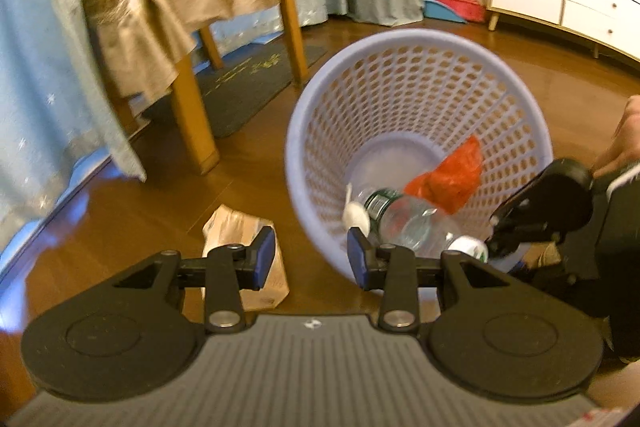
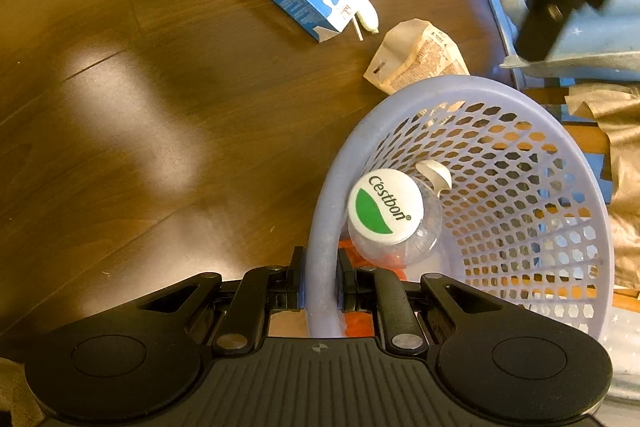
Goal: Collect trash
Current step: 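Carry the white spoon into the basket and open the left gripper, then lower the left gripper onto the blue milk carton and grasp it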
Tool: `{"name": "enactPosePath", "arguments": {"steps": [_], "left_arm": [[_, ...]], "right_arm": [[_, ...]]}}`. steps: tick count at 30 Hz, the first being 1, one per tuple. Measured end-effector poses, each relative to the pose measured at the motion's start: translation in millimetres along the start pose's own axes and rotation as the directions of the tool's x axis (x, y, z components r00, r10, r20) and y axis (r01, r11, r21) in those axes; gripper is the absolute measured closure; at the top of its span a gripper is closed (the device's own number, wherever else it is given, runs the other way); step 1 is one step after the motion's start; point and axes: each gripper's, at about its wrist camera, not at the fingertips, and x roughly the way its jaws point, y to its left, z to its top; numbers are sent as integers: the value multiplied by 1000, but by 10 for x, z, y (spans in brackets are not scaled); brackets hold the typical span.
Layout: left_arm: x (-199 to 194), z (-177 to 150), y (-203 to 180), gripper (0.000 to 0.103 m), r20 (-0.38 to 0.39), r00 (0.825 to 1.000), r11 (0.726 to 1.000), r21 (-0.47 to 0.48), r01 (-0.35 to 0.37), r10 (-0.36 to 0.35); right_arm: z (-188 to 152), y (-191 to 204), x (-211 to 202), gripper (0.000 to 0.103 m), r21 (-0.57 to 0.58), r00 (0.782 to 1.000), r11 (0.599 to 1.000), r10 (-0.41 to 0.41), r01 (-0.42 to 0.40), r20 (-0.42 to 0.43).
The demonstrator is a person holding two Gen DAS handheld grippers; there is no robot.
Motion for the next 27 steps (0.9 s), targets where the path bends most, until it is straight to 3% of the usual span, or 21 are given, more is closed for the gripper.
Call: {"name": "enactPosePath", "arguments": {"steps": [10, 21, 27], "left_arm": [[-177, -554, 289, 69, -71, 993, 993, -60, -100, 96], [-299, -1373, 544, 68, -189, 965, 969, -132, -211, 184], [-299, -1646, 585, 59, -236, 953, 963, -143, -227, 190]], "right_arm": [[-8, 5, -10, 93, -10, 1000, 1000, -2, 2, -3], [-19, 10, -15, 93, -11, 1000, 1000, 3, -4, -4], [-20, 17, -19, 93, -14, 1000, 1000, 6, -6, -5]]}}
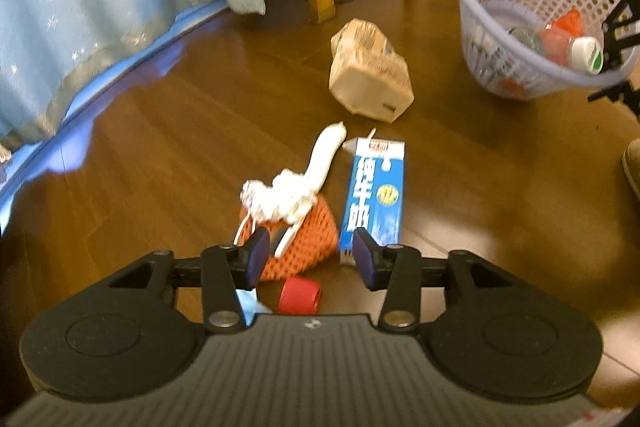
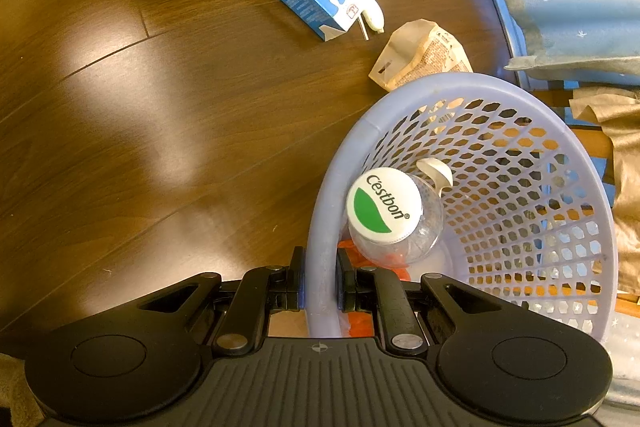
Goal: Collect trash
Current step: 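Lower the left gripper onto the blue milk carton and grasp it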
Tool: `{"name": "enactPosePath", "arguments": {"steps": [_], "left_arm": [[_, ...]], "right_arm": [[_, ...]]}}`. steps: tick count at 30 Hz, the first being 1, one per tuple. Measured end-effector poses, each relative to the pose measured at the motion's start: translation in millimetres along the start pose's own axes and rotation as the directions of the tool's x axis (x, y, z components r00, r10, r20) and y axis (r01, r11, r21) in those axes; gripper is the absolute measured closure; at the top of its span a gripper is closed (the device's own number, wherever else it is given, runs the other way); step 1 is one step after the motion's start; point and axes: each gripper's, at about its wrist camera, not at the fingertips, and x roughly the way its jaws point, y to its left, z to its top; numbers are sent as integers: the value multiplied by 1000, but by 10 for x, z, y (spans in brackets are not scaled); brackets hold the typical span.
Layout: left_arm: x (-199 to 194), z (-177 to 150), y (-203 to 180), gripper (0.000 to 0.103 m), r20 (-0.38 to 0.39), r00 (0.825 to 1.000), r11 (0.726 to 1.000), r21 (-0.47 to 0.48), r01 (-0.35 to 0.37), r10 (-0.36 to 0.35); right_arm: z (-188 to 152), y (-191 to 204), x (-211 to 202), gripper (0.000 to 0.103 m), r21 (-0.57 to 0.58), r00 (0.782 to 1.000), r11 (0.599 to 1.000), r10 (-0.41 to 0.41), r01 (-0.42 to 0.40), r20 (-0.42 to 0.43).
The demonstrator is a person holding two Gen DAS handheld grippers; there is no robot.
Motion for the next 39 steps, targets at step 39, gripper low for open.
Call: {"name": "enactPosePath", "arguments": {"steps": [39], "left_arm": [[1270, 376, -450, 57, -115, 987, 987, 105, 123, -110]], "right_arm": [[15, -3, 8, 92, 5, 1000, 1000, 3, -3, 8]]}}
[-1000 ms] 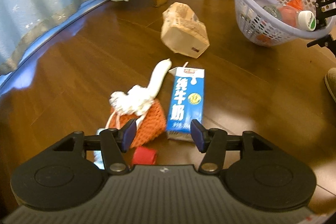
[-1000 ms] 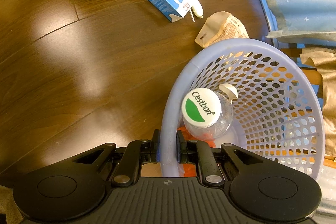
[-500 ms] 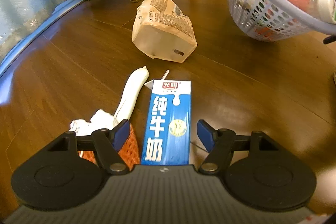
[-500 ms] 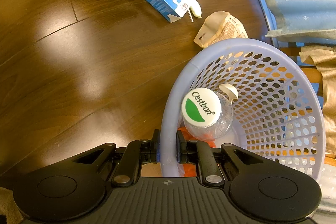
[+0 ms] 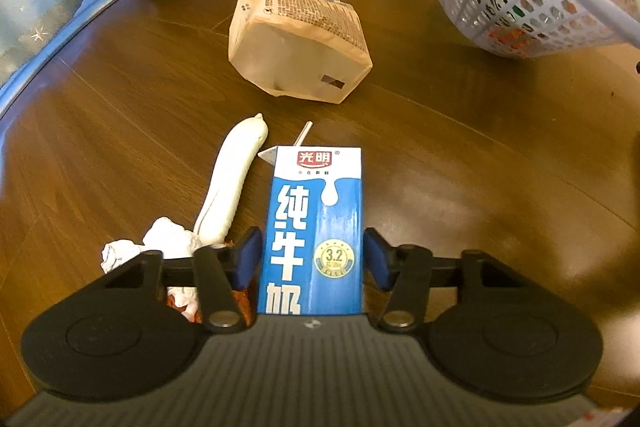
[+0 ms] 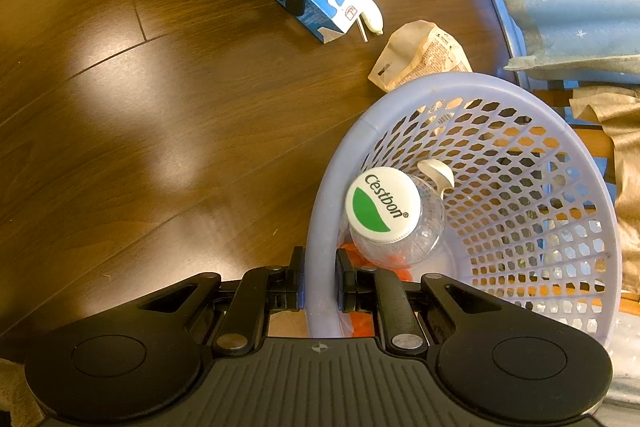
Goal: Collect trash
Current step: 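Carry the milk carton into the basket and open the left gripper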
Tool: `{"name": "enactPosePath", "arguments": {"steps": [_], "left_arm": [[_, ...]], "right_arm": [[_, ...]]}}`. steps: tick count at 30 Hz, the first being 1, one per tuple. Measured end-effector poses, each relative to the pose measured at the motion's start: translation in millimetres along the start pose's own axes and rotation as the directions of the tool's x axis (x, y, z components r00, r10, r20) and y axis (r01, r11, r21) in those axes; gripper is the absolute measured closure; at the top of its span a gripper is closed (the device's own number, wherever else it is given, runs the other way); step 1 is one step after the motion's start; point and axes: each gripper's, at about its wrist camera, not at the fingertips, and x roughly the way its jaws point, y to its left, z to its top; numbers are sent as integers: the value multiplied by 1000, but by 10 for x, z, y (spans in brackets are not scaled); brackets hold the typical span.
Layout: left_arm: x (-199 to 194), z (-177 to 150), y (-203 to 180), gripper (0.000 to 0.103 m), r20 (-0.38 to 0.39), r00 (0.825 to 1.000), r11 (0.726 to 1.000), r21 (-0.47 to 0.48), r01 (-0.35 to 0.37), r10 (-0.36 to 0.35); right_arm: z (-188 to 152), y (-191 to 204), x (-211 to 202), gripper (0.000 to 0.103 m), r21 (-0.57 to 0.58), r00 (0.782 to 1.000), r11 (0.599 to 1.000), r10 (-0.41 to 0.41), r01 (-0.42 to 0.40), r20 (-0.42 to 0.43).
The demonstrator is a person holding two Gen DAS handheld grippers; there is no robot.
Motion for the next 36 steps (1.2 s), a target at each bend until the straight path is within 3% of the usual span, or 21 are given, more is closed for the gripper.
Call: {"name": "enactPosePath", "arguments": {"steps": [10, 21, 36], "left_arm": [[-133, -39, -73, 61, 11, 1000, 1000, 3, 10, -10], [-799, 132, -191, 61, 102, 994, 1000, -14, 26, -24], [-1670, 767, -458, 61, 270, 957, 992, 83, 90, -110]], "right_arm": [[-10, -3, 7, 92, 1, 1000, 1000, 1, -1, 1], [-19, -19, 18, 92, -3, 1000, 1000, 0, 0, 0], [-1, -22, 3, 92, 7, 1000, 1000, 7, -7, 4]]}}
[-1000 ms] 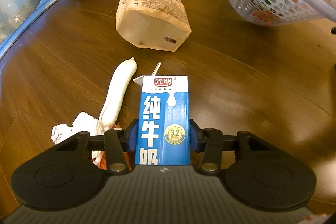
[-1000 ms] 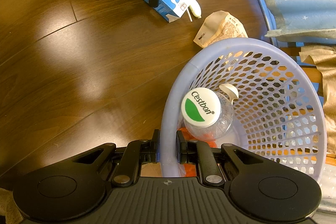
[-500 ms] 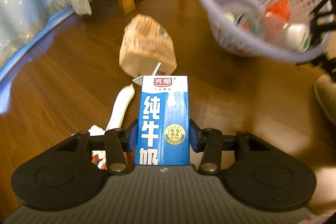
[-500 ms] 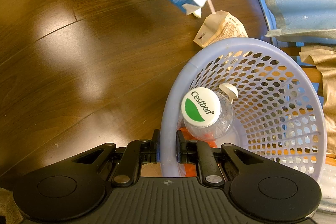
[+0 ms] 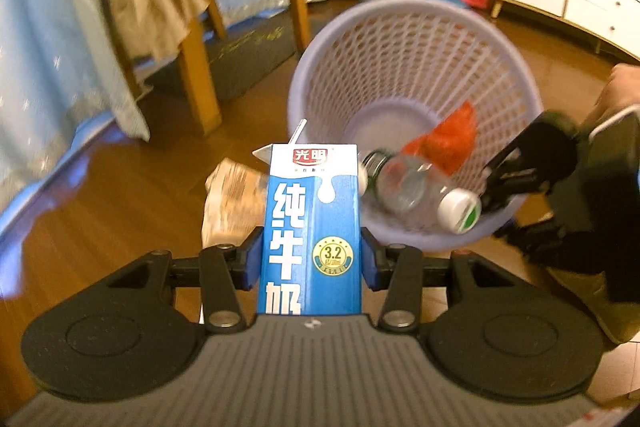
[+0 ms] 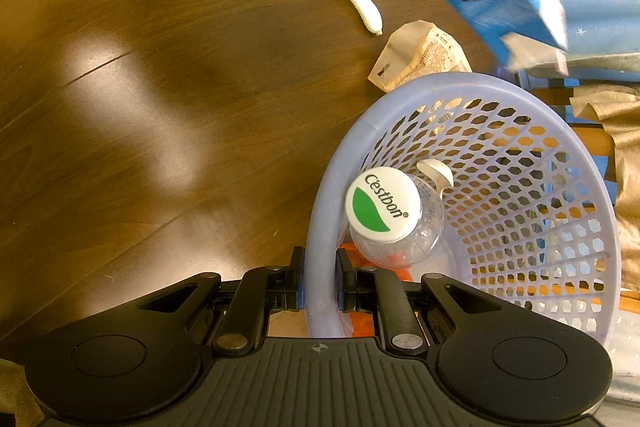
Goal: Collect trash
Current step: 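Carry the milk carton into the basket and open the left gripper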
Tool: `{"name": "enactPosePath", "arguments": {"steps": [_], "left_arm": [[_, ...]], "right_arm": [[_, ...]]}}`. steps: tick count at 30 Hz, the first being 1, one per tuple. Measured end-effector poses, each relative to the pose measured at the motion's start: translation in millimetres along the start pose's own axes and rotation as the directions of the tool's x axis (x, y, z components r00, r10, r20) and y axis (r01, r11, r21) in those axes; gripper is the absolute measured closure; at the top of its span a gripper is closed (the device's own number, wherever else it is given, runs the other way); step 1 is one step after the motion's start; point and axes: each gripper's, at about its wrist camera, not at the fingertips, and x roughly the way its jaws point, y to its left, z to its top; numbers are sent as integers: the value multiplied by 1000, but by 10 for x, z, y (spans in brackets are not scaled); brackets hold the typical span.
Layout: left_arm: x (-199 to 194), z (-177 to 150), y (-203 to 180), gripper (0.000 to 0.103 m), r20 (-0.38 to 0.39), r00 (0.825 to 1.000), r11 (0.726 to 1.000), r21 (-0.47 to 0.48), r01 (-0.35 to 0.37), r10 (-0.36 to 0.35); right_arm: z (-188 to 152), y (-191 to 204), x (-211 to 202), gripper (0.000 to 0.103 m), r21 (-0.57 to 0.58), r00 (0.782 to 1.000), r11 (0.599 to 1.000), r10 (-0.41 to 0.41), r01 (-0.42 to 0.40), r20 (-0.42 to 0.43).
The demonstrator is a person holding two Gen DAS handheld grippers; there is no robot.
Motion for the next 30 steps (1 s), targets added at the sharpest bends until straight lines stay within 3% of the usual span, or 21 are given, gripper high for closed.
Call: {"name": "enactPosePath", "arguments": {"steps": [24, 26, 30], "left_arm": [[301, 741, -516, 60, 86, 985, 977, 167, 136, -152], [365, 798, -517, 41, 104, 981, 978, 150, 146, -162], [367, 865, -457, 41, 141, 980, 984, 134, 119, -138]], "right_arm": [[-9, -7, -22, 93, 13, 1000, 1000, 10, -10, 15], [-8, -11, -20, 93, 14, 1000, 1000, 10, -10, 16], [-12, -24, -23, 93, 17, 1000, 1000, 12, -12, 17]]}}
